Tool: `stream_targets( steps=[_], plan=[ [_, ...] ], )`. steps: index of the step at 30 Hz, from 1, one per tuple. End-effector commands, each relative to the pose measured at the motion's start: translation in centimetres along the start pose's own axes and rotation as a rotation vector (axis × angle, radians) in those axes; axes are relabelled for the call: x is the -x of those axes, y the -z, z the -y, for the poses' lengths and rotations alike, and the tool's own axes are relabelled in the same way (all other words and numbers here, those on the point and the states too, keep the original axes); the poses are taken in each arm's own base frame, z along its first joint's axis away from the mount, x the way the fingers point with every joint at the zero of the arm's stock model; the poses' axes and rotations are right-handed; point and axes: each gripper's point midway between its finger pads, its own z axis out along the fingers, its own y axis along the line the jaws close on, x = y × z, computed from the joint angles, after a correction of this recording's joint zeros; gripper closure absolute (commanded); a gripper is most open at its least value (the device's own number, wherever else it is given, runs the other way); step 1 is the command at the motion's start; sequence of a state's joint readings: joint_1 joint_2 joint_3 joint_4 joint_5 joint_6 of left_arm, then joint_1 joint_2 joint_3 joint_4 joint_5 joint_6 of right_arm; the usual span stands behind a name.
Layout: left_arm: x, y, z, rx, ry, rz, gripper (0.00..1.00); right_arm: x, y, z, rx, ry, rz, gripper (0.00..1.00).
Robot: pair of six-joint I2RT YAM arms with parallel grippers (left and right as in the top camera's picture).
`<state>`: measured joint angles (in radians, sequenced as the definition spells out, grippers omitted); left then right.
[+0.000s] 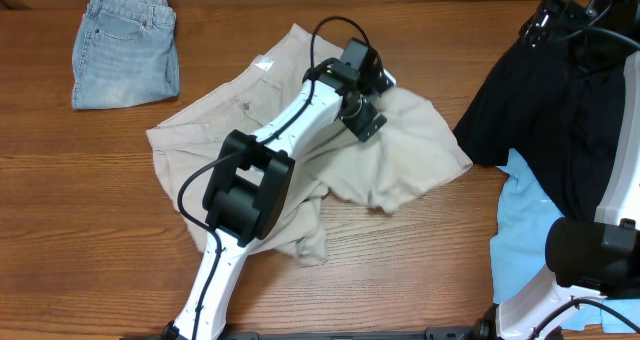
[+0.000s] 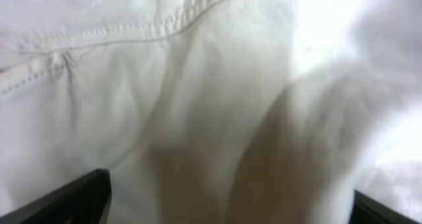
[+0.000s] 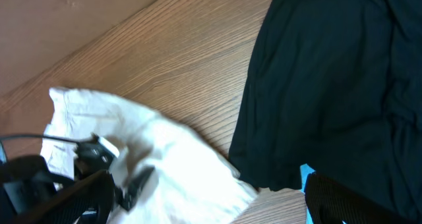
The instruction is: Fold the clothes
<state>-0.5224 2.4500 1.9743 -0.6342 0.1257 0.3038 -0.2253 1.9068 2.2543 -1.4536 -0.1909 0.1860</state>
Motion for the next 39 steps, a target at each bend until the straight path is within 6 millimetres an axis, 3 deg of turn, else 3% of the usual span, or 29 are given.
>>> stream_targets(
  steps=[1,6,14,20,29,33,39],
  plan=[
    [-3.7,-4.8,-3.7,0.072,0.152,-0.037,0.00,-0.4,-0.6,-0.9,0.003,0.029,-0.013,0.04],
    [0.9,-3.4,-8.7,0.143,0.358,0.200,0.00,-2.1,-2.6,-2.7,0.013,0.067,-0.080,0.04],
    [3.7,1.1,-13.8,0.186,0.445,0.280,0.00,-5.7,-8.1,-4.3,0.017,0.056,-0.182,0.03],
    [5.4,8.5,-14.8,0.186,0.476,0.210,0.00,-10.1,-12.7,-6.5,0.094,0.052,-0.281,0.04],
    [8.0,24.6,-12.6,0.210,0.465,0.292,0.00,-17.2,-17.2,-10.0,0.115,0.121,-0.364,0.09],
    [7.7,29.2,-11.8,0.238,0.460,0.322,0.00,-19.1,-18.6,-9.7,0.102,0.113,-0.380,0.16],
    [6.5,35.3,-11.4,0.323,0.470,0.355,0.00,-21.1,-20.4,-7.0,0.031,0.093,-0.400,0.21]
  ],
)
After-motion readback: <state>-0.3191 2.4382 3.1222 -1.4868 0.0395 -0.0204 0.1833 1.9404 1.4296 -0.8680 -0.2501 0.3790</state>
